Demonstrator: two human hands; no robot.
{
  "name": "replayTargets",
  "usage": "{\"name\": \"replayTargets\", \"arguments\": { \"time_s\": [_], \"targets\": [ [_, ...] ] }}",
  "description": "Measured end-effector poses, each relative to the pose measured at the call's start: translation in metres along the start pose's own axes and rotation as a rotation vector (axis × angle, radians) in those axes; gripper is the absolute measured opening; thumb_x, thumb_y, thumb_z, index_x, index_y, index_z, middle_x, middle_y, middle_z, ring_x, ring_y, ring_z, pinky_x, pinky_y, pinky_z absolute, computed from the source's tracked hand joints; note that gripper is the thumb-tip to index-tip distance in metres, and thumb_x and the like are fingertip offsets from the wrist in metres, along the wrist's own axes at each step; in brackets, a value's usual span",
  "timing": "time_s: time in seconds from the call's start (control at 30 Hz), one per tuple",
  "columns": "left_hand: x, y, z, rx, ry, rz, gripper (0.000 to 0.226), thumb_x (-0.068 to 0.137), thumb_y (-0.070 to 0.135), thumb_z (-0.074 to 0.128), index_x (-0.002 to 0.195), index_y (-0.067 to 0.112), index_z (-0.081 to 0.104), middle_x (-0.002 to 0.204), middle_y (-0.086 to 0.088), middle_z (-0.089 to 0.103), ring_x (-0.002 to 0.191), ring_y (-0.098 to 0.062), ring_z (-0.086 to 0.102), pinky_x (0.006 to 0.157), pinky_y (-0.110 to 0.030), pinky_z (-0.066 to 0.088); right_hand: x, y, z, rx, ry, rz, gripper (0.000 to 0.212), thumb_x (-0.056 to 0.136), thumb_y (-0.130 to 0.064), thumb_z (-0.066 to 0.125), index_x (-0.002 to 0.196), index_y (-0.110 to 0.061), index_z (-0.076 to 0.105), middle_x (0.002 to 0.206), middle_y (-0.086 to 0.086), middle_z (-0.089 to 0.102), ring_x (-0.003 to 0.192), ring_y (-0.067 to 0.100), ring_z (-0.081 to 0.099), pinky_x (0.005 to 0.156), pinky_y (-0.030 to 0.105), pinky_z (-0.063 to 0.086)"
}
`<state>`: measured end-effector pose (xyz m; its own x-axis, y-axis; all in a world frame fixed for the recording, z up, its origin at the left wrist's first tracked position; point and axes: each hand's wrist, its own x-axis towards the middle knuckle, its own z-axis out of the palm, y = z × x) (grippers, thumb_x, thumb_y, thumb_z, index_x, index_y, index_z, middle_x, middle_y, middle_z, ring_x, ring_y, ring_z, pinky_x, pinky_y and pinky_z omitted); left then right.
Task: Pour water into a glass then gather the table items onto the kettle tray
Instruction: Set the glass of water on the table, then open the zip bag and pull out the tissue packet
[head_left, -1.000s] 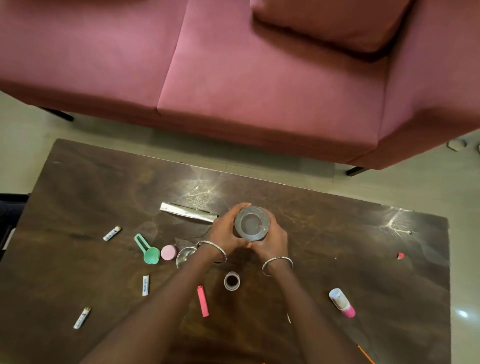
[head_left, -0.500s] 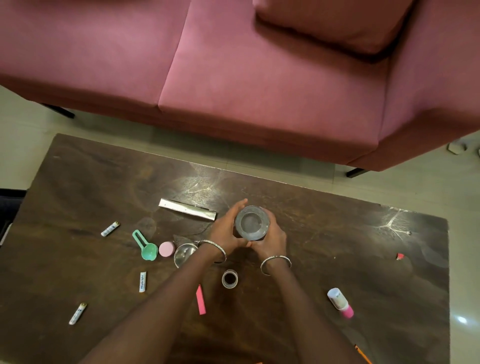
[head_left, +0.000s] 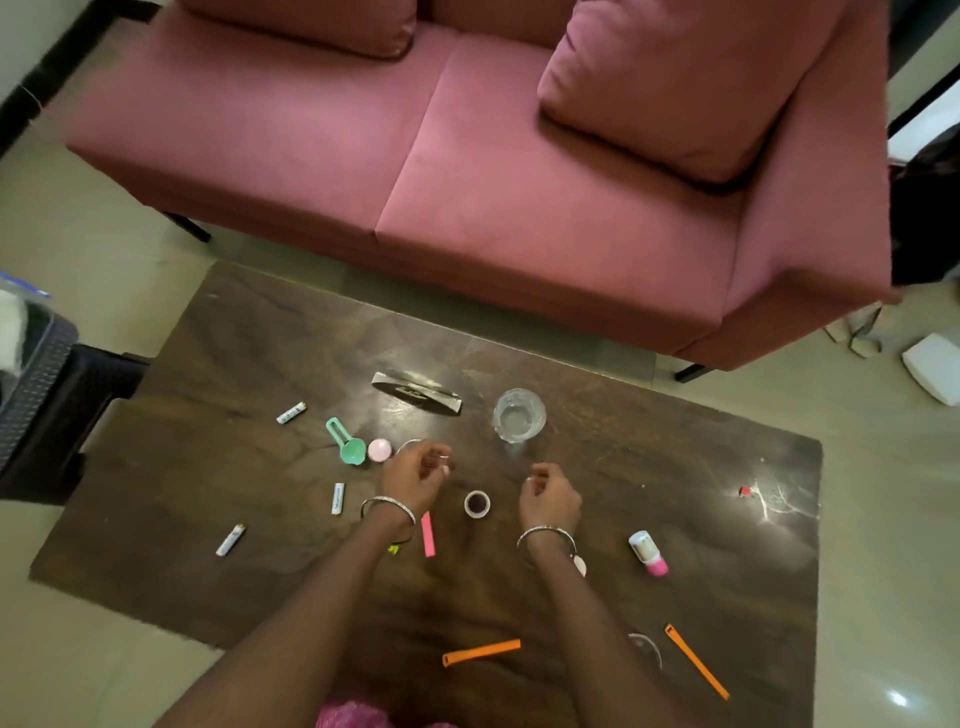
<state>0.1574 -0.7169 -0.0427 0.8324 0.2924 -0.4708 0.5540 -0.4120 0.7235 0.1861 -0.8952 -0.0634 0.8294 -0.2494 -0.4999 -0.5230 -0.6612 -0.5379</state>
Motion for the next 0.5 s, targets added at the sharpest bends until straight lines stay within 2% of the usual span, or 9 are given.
{"name": "replayTargets", "arguments": {
  "time_s": [0.13, 0.23, 0.4, 0.5],
  "targets": [
    [-0.047, -0.017, -0.032, -0.016, 0.071, -0.018, 0.018, 0.082, 0.0, 0.064, 0.097, 0.008, 0.069, 0.088, -0.011, 0.072, 0.082, -0.026, 0.069, 0.079, -0.038, 0.055, -0.06, -0.012, 0.007, 0.002, -0.03, -0.1, 0.017, 0.088, -0.009, 0.059, 0.098, -0.011, 0.072, 0.095, 0.01, 0.074, 0.094, 0.03, 0.068, 0.08, 0.033, 0.047],
    [-0.074, -0.033, -0.055, -0.04, 0.128, -0.023, 0.017, 0.083, 0.001, 0.065, 0.098, 0.008, 0.069, 0.092, -0.006, 0.073, 0.087, -0.023, 0.069, 0.082, -0.035, 0.055, -0.096, -0.027, 0.018, -0.022, -0.064, -0.186, 0.015, 0.088, -0.012, 0.059, 0.094, -0.013, 0.073, 0.092, 0.008, 0.074, 0.09, 0.028, 0.068, 0.077, 0.032, 0.047],
    [-0.109, -0.054, -0.104, -0.092, 0.276, -0.01, 0.018, 0.083, 0.005, 0.065, 0.097, 0.013, 0.071, 0.089, 0.001, 0.073, 0.081, -0.012, 0.068, 0.08, -0.028, 0.054, -0.146, -0.066, 0.043, -0.023, -0.091, -0.336, 0.014, 0.089, -0.013, 0.059, 0.093, -0.012, 0.072, 0.091, 0.009, 0.074, 0.089, 0.028, 0.067, 0.075, 0.031, 0.044],
    [-0.127, -0.07, -0.139, -0.151, 0.348, -0.004, 0.017, 0.084, 0.003, 0.064, 0.098, 0.01, 0.07, 0.089, -0.003, 0.073, 0.082, -0.016, 0.068, 0.08, -0.029, 0.053, -0.175, -0.094, 0.066, -0.025, -0.091, -0.373, 0.014, 0.088, -0.012, 0.06, 0.093, -0.012, 0.073, 0.09, 0.012, 0.074, 0.089, 0.031, 0.067, 0.074, 0.032, 0.044]
  ]
}}
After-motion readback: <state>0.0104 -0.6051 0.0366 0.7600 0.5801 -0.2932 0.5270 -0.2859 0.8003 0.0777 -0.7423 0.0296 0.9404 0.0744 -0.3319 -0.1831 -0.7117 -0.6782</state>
